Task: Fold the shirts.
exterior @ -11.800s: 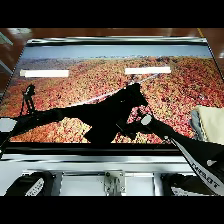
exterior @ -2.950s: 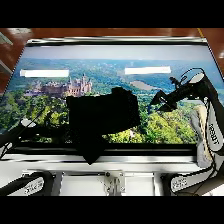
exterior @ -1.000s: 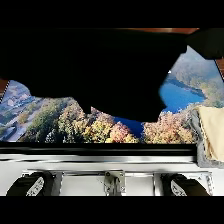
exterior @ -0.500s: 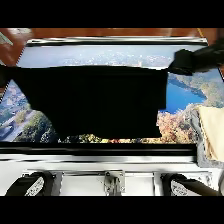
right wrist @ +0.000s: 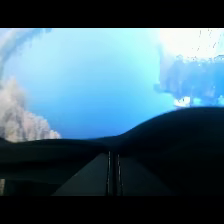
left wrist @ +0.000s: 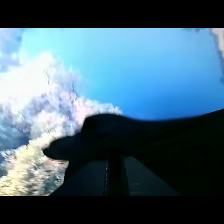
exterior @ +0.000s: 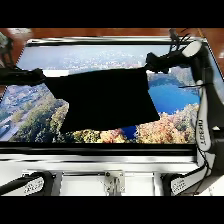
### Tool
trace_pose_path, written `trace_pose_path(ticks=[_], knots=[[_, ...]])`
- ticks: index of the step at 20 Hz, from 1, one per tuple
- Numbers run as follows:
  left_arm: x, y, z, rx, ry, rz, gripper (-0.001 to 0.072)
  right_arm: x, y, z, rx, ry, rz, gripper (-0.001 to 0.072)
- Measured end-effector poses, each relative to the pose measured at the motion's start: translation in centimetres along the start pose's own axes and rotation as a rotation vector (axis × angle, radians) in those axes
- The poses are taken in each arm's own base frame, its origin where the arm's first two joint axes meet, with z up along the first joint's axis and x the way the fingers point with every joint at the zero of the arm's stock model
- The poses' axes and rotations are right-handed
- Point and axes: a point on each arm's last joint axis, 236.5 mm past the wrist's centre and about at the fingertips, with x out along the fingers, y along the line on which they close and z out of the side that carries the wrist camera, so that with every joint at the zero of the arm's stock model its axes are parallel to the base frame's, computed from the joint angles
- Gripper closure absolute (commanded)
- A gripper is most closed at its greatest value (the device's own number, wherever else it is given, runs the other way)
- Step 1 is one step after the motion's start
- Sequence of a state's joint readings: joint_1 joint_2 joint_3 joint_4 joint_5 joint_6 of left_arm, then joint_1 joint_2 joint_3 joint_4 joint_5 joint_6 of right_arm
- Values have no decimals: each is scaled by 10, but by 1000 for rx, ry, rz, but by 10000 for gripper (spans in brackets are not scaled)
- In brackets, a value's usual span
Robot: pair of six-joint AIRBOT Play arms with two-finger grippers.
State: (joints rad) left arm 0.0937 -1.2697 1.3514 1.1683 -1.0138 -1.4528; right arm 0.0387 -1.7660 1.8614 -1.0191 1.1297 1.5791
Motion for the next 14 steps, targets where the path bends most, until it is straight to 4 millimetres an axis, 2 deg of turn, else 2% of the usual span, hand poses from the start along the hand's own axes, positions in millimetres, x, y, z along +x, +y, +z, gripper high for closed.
trace_pose_path(ticks=[2, 3, 4, 5, 6, 7, 9, 10, 12, 13, 14], knots=[[35, 4, -15, -60, 74, -31, 663, 33, -8, -13, 27, 49, 1, 653], [50, 5, -24, -92, 113, -50, 604, 45, -9, -19, 39, 69, 3, 633], [62, 5, -33, -123, 151, -69, 393, 56, -10, -26, 54, 89, 8, 560], [73, 3, -43, -151, 192, -90, 184, 63, -10, -30, 68, 103, 10, 325], [79, 2, -52, -174, 231, -106, 142, 67, -10, -31, 75, 105, 13, 136], [82, 1, -59, -191, 264, -120, 142, 67, -9, -31, 79, 106, 17, 117], [79, 8, -74, -211, 343, -126, 144, 55, -10, -28, 72, 105, 23, 117], [72, 16, -82, -210, 386, -113, 144, 41, -14, -24, 55, 98, 18, 117], [50, 39, -101, -206, 481, -62, 143, 6, -38, -24, 18, 124, -42, 119], [36, 53, -111, -210, 520, -28, 139, -14, -57, -29, 10, 156, -91, 118], [23, 64, -121, -219, 546, -2, 44, -32, -78, -37, 18, 193, -138, 119]])
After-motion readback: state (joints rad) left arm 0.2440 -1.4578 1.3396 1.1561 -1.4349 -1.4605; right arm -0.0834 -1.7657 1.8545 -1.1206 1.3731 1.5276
